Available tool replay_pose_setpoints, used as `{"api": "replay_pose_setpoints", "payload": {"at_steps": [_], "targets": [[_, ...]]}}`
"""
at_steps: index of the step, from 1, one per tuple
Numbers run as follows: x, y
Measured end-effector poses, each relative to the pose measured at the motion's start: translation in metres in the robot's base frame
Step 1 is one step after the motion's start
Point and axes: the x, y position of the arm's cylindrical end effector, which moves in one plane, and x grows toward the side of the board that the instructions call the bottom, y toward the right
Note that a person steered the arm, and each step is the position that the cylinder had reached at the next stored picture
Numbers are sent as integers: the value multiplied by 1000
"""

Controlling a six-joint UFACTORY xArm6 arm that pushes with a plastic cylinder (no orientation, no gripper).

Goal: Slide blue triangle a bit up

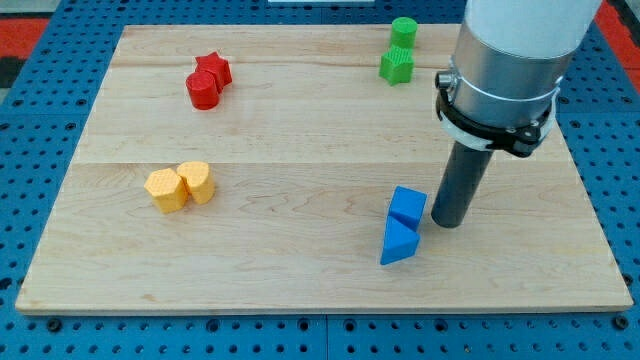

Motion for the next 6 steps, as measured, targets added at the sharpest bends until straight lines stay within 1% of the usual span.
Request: {"api": "replay_pose_setpoints", "payload": {"at_steps": [1, 2, 3, 4, 6], "targets": [[46, -37], [61, -83], [58, -104], [46, -130], [30, -80]]}}
